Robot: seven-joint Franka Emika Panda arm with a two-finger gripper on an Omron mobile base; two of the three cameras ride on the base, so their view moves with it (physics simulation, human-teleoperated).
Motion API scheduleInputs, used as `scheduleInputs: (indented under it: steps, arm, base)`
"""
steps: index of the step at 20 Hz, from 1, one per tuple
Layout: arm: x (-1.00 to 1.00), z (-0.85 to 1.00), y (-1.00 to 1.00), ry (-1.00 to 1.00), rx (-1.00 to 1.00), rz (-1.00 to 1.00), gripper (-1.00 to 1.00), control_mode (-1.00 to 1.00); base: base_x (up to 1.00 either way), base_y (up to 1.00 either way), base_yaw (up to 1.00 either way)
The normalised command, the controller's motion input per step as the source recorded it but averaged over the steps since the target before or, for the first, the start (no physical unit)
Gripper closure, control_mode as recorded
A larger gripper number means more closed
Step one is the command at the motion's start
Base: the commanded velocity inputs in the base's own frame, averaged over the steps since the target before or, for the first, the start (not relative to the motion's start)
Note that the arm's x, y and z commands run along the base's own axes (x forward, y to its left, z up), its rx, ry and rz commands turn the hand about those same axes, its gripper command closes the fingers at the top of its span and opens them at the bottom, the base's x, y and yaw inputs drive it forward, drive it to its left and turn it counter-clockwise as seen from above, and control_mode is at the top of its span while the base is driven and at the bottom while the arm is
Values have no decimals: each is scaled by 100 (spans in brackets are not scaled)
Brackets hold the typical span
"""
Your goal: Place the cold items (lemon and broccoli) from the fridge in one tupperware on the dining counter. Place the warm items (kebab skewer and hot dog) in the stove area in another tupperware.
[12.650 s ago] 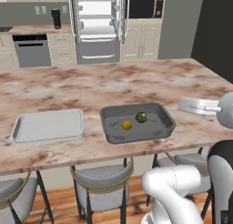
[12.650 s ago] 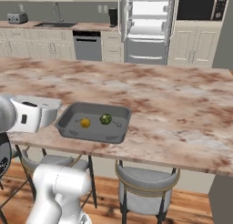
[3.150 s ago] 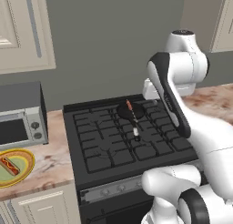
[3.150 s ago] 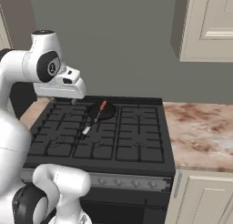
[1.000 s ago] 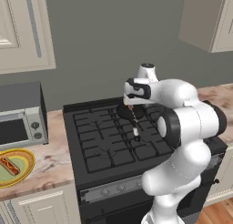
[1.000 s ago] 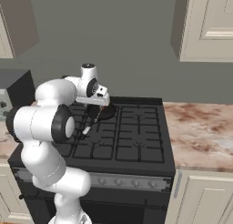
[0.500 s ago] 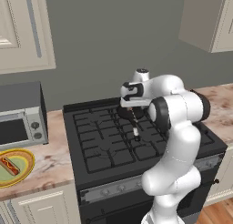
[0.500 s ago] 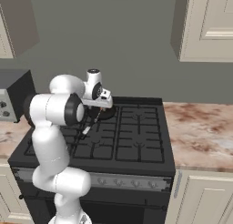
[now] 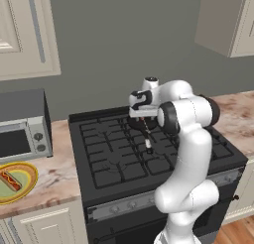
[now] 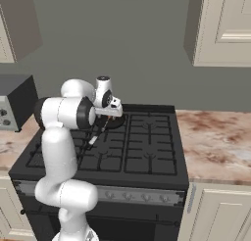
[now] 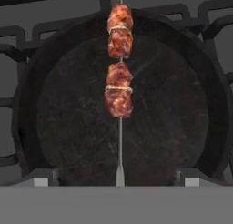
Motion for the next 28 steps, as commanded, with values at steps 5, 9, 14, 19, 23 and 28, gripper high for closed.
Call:
scheduleInputs:
  steps: [5,9,14,19,23,28]
  arm:
    - [16,-25,2,0,0,0,-100,-100]
    - [18,-31,1,0,0,0,-100,-100]
    - [13,-34,4,0,0,0,100,-100]
    - [1,-21,0,0,0,0,100,-100]
    - [0,-9,5,0,0,0,100,-100]
    - [-1,1,4,0,0,0,100,-100]
  base:
    - [0,0,0]
    - [0,0,0]
    - [0,0,0]
    - [0,0,0]
    - [0,0,0]
    - [0,0,0]
